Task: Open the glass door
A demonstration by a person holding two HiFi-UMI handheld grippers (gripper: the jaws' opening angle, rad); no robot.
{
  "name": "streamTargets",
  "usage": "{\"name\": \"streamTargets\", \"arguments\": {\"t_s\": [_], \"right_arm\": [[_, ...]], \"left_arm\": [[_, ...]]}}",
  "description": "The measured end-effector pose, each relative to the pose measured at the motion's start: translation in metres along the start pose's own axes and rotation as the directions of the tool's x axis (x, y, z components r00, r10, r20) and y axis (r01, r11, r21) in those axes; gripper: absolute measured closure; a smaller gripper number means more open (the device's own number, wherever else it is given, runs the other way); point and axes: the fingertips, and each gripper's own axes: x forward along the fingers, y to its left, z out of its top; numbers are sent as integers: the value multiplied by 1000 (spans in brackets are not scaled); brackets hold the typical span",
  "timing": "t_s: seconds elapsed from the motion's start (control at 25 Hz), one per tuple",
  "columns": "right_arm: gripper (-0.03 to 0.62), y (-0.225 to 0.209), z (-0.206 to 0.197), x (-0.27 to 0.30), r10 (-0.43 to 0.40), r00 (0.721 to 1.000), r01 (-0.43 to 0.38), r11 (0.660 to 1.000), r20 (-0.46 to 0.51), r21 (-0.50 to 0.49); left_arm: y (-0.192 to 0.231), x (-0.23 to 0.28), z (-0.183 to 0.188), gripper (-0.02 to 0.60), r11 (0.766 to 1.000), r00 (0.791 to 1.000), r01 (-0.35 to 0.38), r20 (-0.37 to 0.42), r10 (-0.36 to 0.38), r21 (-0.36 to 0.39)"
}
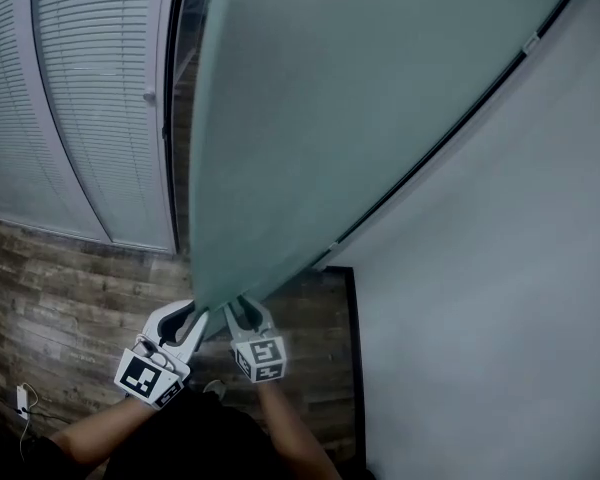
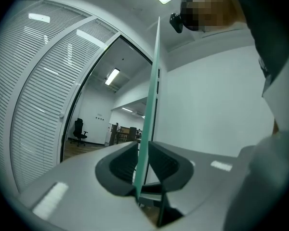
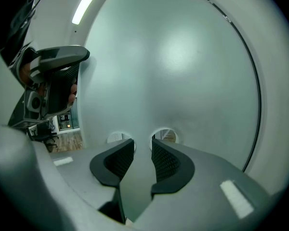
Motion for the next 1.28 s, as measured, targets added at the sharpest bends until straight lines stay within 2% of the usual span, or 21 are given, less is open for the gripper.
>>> {"name": "streamTargets", "arguments": {"t_s": [0.16, 0.28, 0.52, 0.68, 0.76, 0.92, 1.08, 1.28], "right_arm": [[471, -5, -9, -8, -6, 1000, 6, 999, -15, 48], [457, -11, -17, -29, -49, 999, 49, 998, -9, 42], [411, 16, -1, -80, -81, 986, 80, 997, 147, 13], [411, 29, 4, -109, -186, 966, 184, 982, 182, 31], [411, 36, 9, -125, -233, 952, 229, 972, 196, 46], [411, 51, 6, -140, -268, 944, 266, 963, 194, 36], [408, 70, 2, -145, -313, 936, 318, 948, 163, -6], [408, 74, -8, -170, -424, 892, 419, 905, 157, 66]], "left_arm": [[-7, 1, -5, 522, 1000, 999, 25, -42, -26, -10], [-19, 1, -10, 523, 998, 997, 54, -46, -54, -17], [-51, -7, -15, 526, 982, 979, 191, -69, -191, -3], [-67, -8, -14, 520, 951, 947, 309, -93, -308, -9], [-75, -10, -18, 517, 934, 925, 357, -138, -354, -9], [-92, -10, -24, 511, 891, 878, 451, -154, -453, -50], [-107, -8, -28, 506, 860, 844, 505, -168, -509, -69], [-127, -13, -34, 502, 827, 805, 551, -194, -561, -106]]}}
